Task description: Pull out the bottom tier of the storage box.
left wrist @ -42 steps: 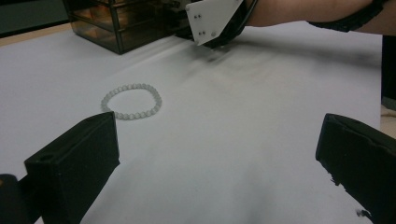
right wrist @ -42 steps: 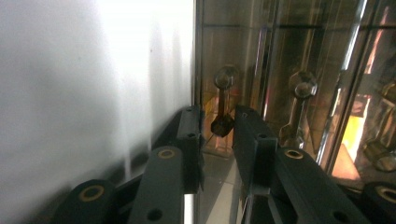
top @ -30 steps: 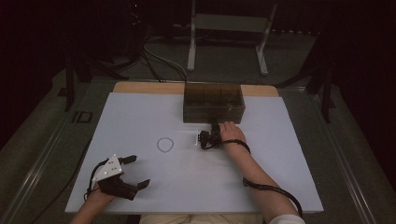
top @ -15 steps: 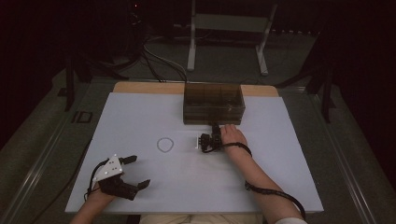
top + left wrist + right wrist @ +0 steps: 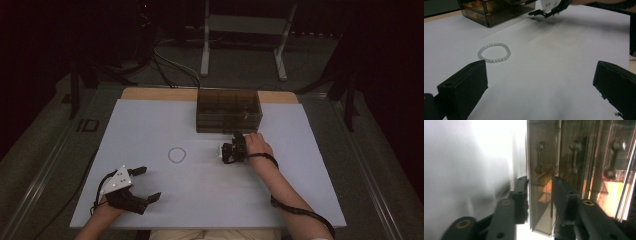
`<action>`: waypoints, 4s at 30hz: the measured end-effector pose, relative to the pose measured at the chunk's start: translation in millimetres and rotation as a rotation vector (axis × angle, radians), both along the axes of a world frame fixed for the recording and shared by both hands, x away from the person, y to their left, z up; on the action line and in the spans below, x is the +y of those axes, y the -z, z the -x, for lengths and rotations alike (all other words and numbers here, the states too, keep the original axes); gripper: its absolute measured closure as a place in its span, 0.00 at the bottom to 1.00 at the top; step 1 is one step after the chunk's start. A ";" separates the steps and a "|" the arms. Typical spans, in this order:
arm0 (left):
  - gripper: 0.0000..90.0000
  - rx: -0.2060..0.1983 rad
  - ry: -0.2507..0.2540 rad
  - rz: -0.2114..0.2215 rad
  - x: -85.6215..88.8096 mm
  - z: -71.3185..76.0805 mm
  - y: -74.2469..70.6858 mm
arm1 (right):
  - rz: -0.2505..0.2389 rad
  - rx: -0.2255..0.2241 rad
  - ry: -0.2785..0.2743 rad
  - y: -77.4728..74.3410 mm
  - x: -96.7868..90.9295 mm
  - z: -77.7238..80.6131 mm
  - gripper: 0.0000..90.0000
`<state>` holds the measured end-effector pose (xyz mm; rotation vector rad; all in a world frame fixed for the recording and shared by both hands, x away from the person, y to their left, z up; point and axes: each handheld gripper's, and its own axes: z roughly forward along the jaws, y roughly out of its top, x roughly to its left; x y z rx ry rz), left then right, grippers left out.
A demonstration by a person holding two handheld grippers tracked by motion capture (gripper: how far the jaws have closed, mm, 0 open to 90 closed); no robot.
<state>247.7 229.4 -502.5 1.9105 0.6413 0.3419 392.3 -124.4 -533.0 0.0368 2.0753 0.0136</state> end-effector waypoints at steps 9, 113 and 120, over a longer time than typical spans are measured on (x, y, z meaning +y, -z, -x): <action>0.01 0.001 -0.001 -0.003 -0.6 -0.3 0.5 | -0.067 0.259 -0.050 -38.4 -34.9 -18.2 0.62; 0.01 0.016 0.002 -0.006 -0.5 -1.5 1.8 | -0.018 0.793 -0.094 -63.1 -48.8 -37.7 0.98; 0.01 0.016 0.000 -0.005 -0.3 -1.7 1.8 | -0.017 0.793 -0.091 -63.1 -48.4 -38.0 0.97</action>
